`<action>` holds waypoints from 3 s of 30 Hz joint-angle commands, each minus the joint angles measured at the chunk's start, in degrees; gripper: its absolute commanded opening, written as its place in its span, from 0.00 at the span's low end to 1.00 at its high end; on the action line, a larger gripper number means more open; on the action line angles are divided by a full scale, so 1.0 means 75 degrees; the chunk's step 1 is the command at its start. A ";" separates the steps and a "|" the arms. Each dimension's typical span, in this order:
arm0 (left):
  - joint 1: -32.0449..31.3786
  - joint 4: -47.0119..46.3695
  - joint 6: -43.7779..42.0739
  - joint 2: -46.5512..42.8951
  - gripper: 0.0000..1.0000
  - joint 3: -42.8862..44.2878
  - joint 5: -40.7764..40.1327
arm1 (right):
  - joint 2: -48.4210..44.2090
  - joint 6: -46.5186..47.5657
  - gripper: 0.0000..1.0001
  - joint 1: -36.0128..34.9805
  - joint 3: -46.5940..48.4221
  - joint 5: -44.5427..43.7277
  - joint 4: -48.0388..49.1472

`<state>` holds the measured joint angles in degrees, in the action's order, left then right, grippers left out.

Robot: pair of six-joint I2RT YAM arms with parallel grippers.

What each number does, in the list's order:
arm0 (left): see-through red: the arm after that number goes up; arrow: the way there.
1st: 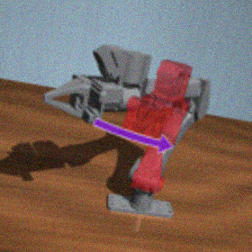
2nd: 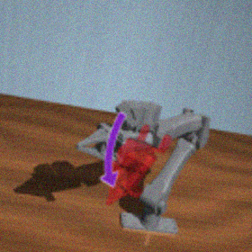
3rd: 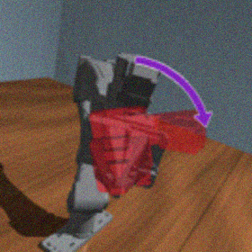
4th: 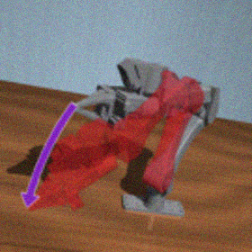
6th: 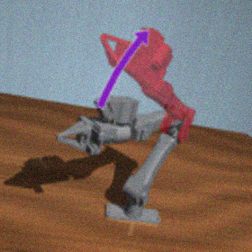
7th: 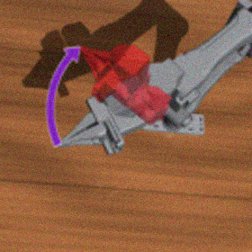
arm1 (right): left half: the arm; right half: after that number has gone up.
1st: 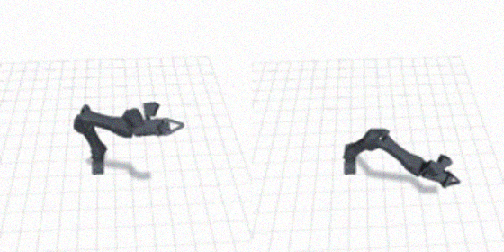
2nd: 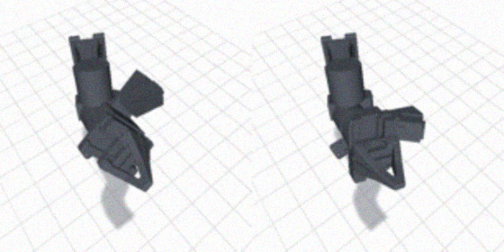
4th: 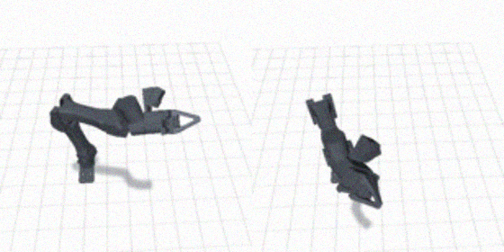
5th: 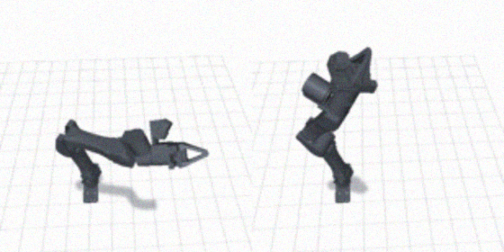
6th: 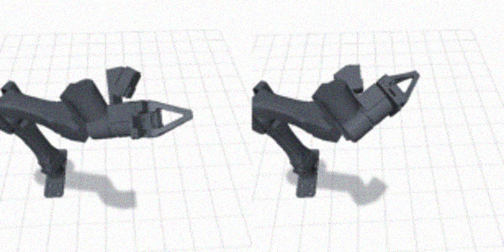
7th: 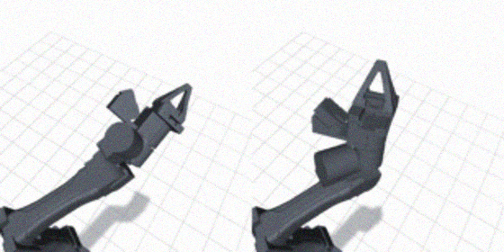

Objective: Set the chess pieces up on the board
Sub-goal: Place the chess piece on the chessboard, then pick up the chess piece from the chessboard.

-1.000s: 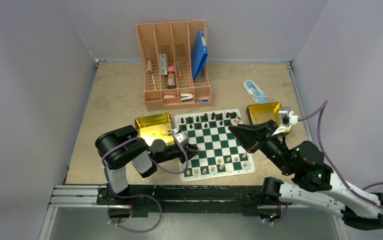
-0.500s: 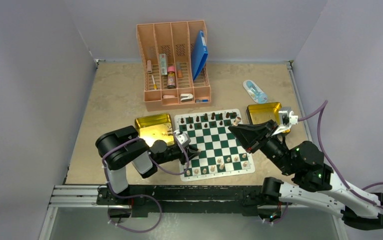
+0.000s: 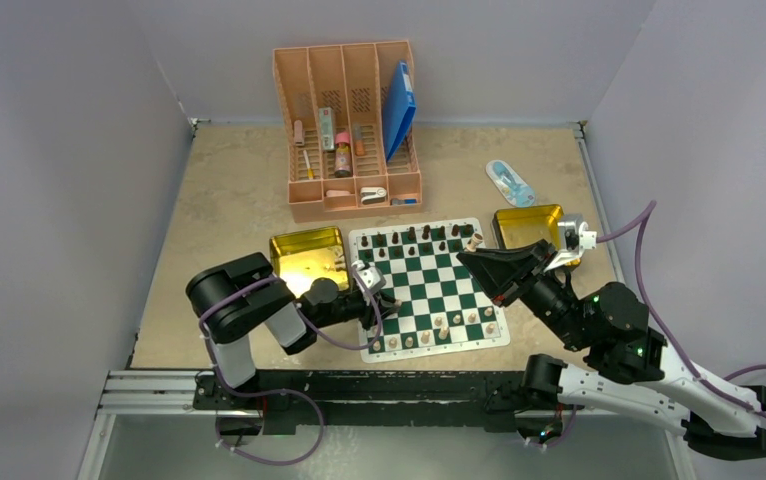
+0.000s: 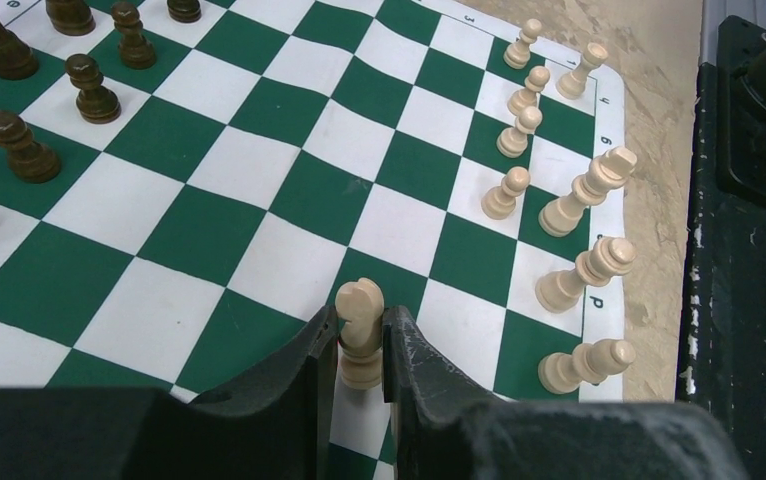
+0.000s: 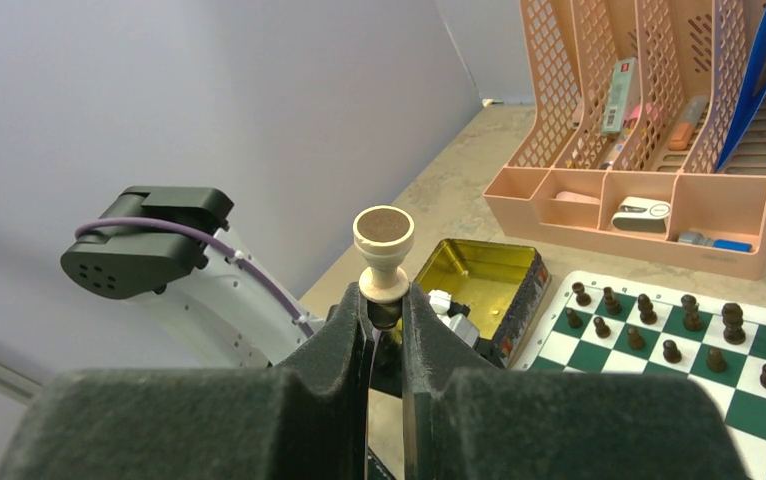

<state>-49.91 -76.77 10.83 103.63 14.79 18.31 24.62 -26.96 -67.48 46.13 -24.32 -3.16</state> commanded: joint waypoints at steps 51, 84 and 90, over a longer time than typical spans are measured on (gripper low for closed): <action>-0.0254 0.3213 -0.0738 -0.2035 0.31 0.0773 -0.0702 | 0.0110 0.0246 0.11 -0.0031 0.0272 0.0074 0.0634; -0.0533 0.6131 -0.0811 -0.2752 0.40 0.1908 -0.1068 | 0.0057 0.0235 0.10 -0.0035 0.0201 0.0115 0.0572; -0.0644 0.6743 -0.0851 -0.2684 0.41 0.2171 -0.1134 | 0.0057 0.0243 0.10 -0.0031 0.0203 0.0134 0.0573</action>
<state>-54.06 -28.88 4.91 84.36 28.25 10.76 25.45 -25.87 -67.48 46.15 -24.05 -1.78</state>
